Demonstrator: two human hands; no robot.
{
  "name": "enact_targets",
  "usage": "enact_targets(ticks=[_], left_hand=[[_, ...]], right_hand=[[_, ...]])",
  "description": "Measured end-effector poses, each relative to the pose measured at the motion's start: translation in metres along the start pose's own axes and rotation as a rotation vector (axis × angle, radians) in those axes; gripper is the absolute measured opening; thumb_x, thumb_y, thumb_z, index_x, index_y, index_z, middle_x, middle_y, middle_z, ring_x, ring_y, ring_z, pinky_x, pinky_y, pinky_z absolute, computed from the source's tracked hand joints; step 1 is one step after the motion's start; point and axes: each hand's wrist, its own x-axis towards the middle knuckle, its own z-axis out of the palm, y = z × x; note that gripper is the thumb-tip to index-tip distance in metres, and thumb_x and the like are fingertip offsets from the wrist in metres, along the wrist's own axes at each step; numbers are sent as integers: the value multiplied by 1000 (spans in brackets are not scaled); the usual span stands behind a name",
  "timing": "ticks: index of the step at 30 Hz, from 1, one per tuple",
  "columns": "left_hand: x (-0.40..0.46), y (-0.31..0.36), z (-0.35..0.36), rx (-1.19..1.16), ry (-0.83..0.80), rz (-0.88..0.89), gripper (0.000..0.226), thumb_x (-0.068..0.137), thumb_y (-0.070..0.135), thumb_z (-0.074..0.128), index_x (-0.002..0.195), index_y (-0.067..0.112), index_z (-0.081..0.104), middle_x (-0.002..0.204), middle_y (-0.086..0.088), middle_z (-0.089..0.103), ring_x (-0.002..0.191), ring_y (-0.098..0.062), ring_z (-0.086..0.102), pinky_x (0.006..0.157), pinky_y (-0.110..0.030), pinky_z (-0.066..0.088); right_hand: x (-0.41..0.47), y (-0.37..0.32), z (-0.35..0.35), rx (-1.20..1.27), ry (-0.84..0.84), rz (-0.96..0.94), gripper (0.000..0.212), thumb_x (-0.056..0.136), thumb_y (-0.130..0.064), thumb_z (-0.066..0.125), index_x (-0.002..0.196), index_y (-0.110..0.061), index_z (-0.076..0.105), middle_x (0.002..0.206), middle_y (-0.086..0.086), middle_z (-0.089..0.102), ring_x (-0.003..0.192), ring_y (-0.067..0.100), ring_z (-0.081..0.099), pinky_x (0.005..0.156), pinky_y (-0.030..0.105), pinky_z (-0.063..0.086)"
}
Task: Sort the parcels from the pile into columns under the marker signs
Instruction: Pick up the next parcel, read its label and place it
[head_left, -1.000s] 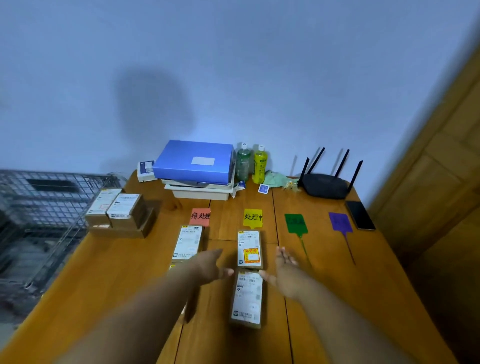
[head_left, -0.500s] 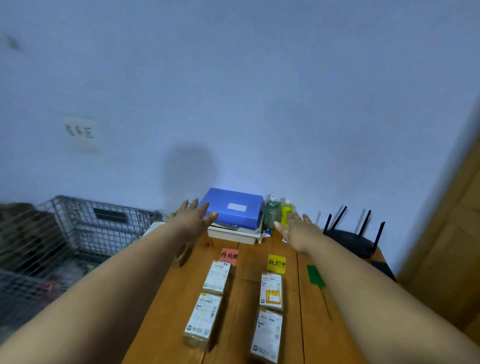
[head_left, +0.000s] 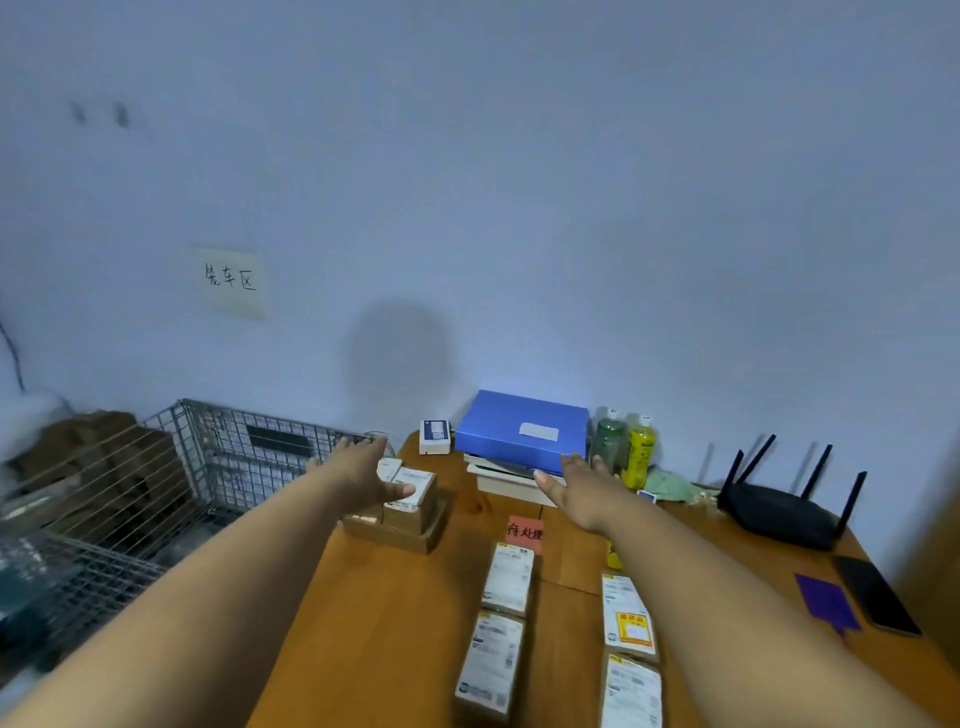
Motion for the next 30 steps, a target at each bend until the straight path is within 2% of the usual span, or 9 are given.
enact_targets(ticks=[6,10,13,15,19,21,23,25,30], left_hand=[[59,-52,-1,-71,-81,44,101,66,47,80,148,28,25,144,-1,49,130,-28,46,106,-57,37],[105,-86,1,-153,-145,42,94,69,32,81,147,23,30,145,-4,47,129,-27,47,109,-53,34],[135,-107,5,-223,-216,56,90,74,22,79,149,22,30,146,-4,47,129,-26,47,108,-42,39],[151,-116,10,-221,-252,60,92,74,24,80,150,24,27,146,-3,46,130,-26,46,108,-41,38],[190,-135,33,-215,-297,82,86,71,33,81,144,31,36,136,2,56,126,-23,50,107,-41,35],[205,-135,44,-142,-287,94,86,72,40,79,145,30,34,144,2,49,136,-26,40,114,-50,24],[218,-134,58,-39,-285,97,97,75,47,74,152,25,19,159,0,24,147,-29,16,116,-56,9],[232,-135,76,31,-289,95,108,74,56,71,154,24,5,163,2,3,149,-28,-6,115,-63,-1],[258,-138,122,52,-383,75,115,75,60,68,154,22,-8,161,2,-14,146,-26,-22,113,-62,-7]], right_hand=[[60,-67,30,2,-26,19,82,94,-68,18,156,-17,3,164,2,-3,150,29,-9,121,48,5],[106,-106,45,1,-47,60,85,93,-69,18,156,-15,2,164,4,-2,150,30,-7,122,49,6],[136,-132,58,42,-50,87,85,92,-70,21,157,-17,3,164,3,-1,151,28,-6,122,49,7],[149,-142,70,68,-60,120,85,91,-72,24,157,-21,6,164,1,1,151,27,-4,121,49,8],[172,-152,98,115,-104,160,90,86,-76,29,156,-24,5,164,3,2,151,29,-1,120,54,9],[183,-155,106,99,-120,154,88,90,-71,33,156,-20,4,164,6,1,150,30,-1,120,52,7],[196,-156,114,112,-154,160,89,91,-67,38,156,-18,2,164,6,-1,150,30,-3,119,51,6],[212,-154,127,114,-185,151,94,89,-68,42,156,-17,0,164,5,-2,150,30,-5,120,52,5],[247,-152,164,123,-262,171,101,86,-65,51,155,-16,-4,163,4,-6,150,29,-7,119,49,4]])
